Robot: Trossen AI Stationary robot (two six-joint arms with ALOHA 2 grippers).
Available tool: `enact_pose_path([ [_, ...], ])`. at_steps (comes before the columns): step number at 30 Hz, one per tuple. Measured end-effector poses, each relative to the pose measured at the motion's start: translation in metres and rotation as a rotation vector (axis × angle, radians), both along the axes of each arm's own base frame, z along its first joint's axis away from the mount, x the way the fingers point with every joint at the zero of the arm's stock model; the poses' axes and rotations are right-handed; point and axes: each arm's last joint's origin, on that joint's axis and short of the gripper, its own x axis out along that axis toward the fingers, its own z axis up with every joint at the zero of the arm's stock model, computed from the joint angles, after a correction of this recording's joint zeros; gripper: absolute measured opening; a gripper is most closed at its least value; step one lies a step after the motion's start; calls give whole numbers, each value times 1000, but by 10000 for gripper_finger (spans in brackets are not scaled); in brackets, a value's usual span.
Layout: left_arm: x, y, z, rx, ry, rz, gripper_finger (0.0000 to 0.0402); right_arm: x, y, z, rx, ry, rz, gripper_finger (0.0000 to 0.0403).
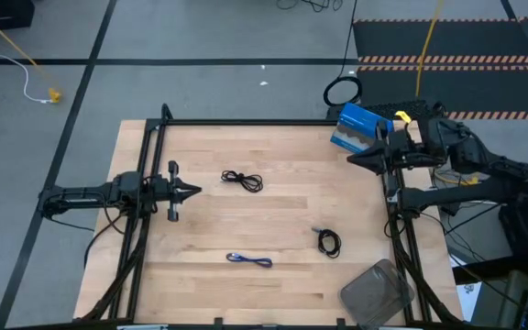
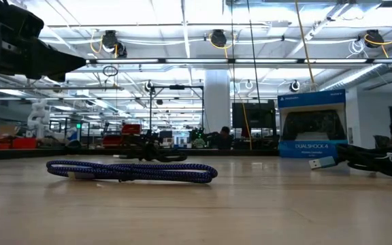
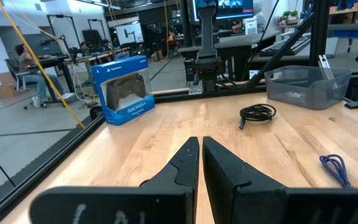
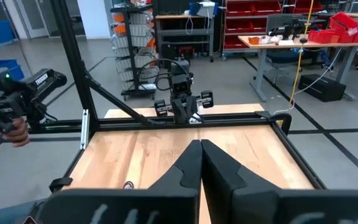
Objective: Pick and place USB-C Cables
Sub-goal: Put the bottom black charger cable into the black bin
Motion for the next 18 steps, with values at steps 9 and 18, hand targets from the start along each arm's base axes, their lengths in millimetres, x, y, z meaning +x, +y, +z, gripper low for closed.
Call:
enact_pose_path([
  [9, 0, 0, 0, 0, 0, 0, 26, 5, -1, 15, 2, 28, 0, 0],
  [18, -5, 0, 33, -131, -258, -26, 26, 9, -1, 14, -19, 38, -1, 0],
])
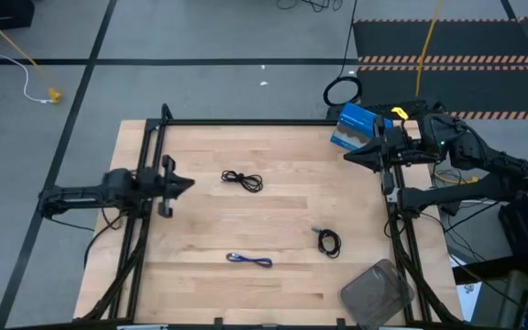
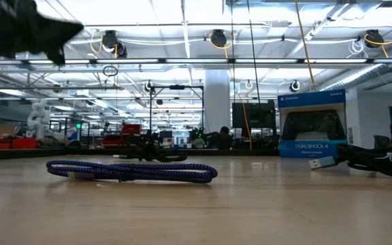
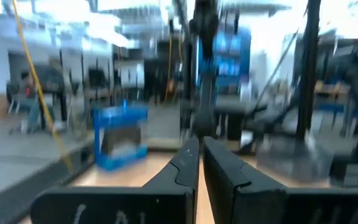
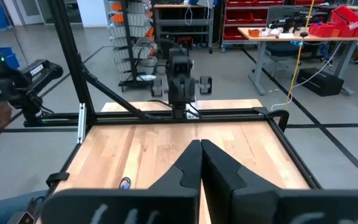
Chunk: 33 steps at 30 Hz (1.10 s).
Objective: Pick and place USB-C Cables
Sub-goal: Put the bottom black charger cable into the black bin
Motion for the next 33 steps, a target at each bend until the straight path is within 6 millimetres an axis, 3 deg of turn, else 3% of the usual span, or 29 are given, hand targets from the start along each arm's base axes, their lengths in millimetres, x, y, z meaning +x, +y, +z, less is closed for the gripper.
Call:
enact_pose_path([
  [7, -13, -3, 65, -32, -41, -56, 26, 0, 0, 0, -25, 0, 6, 0],
  [14, -13, -8, 126, 4, 1, -125, 26, 0, 0, 0, -46, 1, 11, 0],
  [24, -3, -10, 193, 43, 99, -133, 26, 0, 0, 0, -55, 0, 13, 0],
  [33, -8, -10, 257, 103, 128, -117, 26, 0, 0, 0, -53, 0, 12, 0],
])
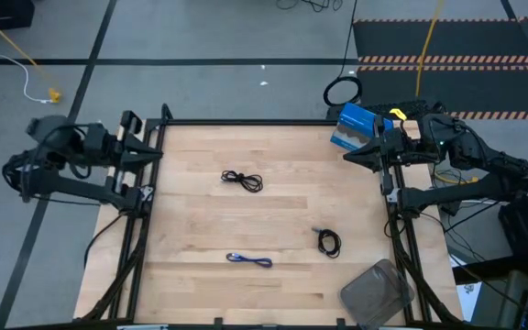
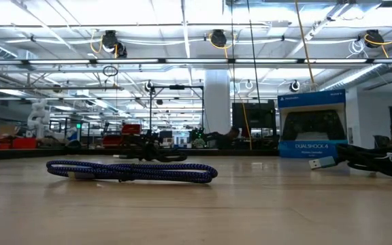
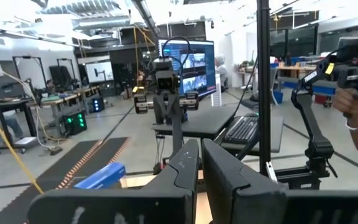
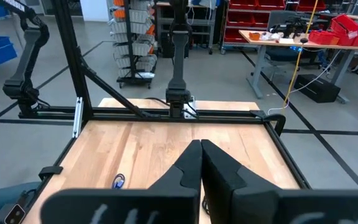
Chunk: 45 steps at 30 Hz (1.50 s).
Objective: Pick and place USB-C Cables
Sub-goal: Put the bottom black charger cable into the black bin
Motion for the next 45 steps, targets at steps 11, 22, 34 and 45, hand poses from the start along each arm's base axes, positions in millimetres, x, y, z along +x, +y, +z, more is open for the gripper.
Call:
enact_pose_path([
  [11, -1, 0, 56, 48, 18, 7, 26, 0, 0, 1, -2, -16, 0, 0],
  [22, 16, -1, 44, 84, 150, 5, 26, 1, 0, 3, 15, -33, -3, 0],
  [34, 29, -1, 41, 79, 182, 3, 26, 2, 0, 7, 63, -31, 7, 0],
  [45, 63, -3, 31, 83, 272, 5, 26, 32, 5, 22, 124, 210, 106, 0],
])
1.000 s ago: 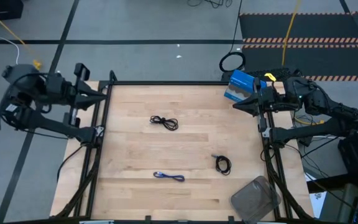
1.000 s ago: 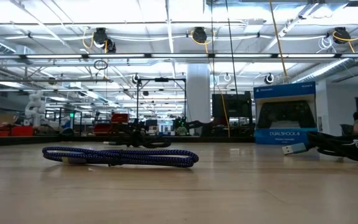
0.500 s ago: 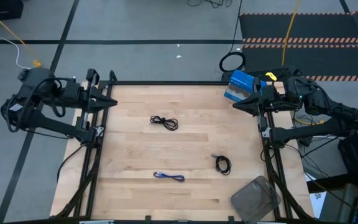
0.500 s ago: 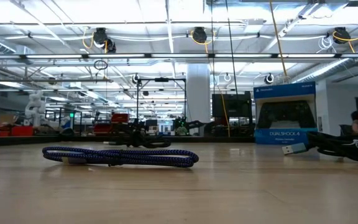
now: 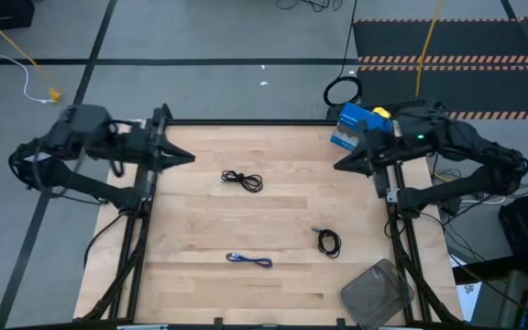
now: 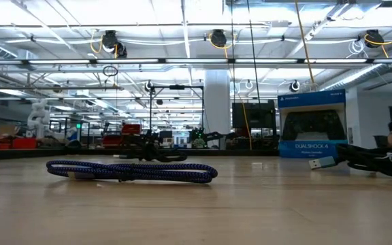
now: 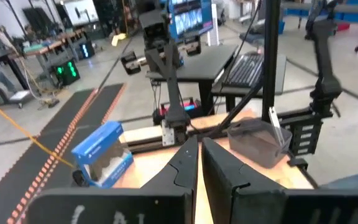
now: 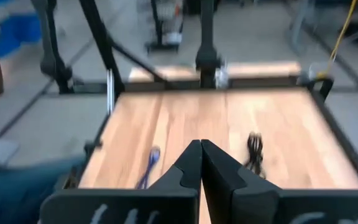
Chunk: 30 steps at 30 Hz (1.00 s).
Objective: Pick and place USB-C Cables
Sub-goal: Put the bottom black charger cable into the black bin
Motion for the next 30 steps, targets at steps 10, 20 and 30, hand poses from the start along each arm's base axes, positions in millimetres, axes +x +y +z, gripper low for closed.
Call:
enact_pose_path([
  [10, 21, 0, -7, 18, 52, 17, 26, 21, 11, 20, -53, 272, 21, 0],
  [20, 20, 0, -7, 18, 46, 19, 26, 39, 26, 28, -78, 538, 76, 0],
  [30, 20, 0, -6, 16, 40, 19, 26, 69, 41, 13, 39, 669, 141, 0],
])
